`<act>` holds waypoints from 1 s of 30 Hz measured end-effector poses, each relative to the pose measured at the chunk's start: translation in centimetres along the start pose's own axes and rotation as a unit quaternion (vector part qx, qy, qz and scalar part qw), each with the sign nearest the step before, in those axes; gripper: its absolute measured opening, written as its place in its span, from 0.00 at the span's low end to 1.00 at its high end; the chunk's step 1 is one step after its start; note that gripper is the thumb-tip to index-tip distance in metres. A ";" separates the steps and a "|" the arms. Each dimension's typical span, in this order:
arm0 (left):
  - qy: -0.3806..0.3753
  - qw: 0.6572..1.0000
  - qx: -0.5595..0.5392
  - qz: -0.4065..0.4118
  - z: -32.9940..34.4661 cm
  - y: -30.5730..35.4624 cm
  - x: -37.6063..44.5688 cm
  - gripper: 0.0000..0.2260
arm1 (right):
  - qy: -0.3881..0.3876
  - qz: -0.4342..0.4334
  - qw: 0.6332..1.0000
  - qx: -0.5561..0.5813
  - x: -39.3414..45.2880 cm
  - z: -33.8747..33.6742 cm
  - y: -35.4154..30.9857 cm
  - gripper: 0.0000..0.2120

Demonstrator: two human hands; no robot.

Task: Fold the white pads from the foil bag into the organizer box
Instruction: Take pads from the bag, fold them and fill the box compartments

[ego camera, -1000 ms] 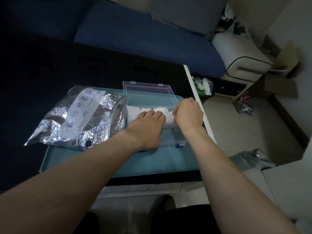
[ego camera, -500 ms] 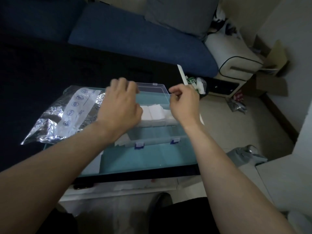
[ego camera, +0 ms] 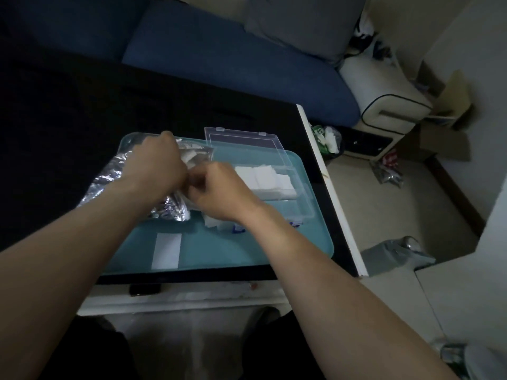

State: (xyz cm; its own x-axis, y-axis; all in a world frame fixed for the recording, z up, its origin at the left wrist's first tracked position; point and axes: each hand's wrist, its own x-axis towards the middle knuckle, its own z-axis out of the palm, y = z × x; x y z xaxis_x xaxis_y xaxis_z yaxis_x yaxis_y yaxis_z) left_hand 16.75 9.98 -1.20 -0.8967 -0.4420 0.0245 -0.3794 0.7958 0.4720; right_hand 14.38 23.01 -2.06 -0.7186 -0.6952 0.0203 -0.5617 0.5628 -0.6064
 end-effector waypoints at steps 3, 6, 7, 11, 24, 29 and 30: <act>0.016 0.998 -0.053 -0.033 -0.4 -1.1 0.4 0.09 | -0.038 0.046 0.998 -0.037 0.7 1.3 -0.3 0.11; 0.034 0.994 -0.094 -0.037 -0.7 -2.7 1.0 0.05 | -0.031 0.079 0.996 -0.034 1.5 1.7 -0.6 0.20; 0.029 0.993 -0.107 -0.034 -0.8 -3.2 1.1 0.06 | -0.028 0.077 0.996 -0.024 1.7 1.7 -0.8 0.22; -0.025 0.981 -0.184 -0.061 -0.9 -4.8 0.9 0.07 | 0.002 0.079 0.997 -0.012 2.6 1.9 -0.8 0.17; -0.084 0.982 -0.163 -0.049 -1.2 -4.6 0.9 0.08 | -0.026 0.227 0.947 0.225 2.6 1.9 -1.0 0.16; -0.054 0.991 -0.123 -0.013 -1.0 -4.3 0.6 0.08 | 0.012 0.163 0.984 0.072 2.3 2.1 -1.9 0.13; -0.041 0.993 -0.112 -0.005 -0.9 -4.2 0.6 0.08 | 0.031 0.158 0.985 0.053 2.3 2.0 -2.0 0.13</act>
State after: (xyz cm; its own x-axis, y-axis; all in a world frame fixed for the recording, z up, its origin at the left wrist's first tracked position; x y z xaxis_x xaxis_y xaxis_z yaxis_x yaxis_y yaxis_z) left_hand 18.06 5.98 -2.39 -0.9124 -0.4064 -0.0487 -0.3362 0.6761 0.6556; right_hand 14.70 19.43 -2.43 -0.8765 -0.4618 -0.1361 -0.2618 0.6945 -0.6702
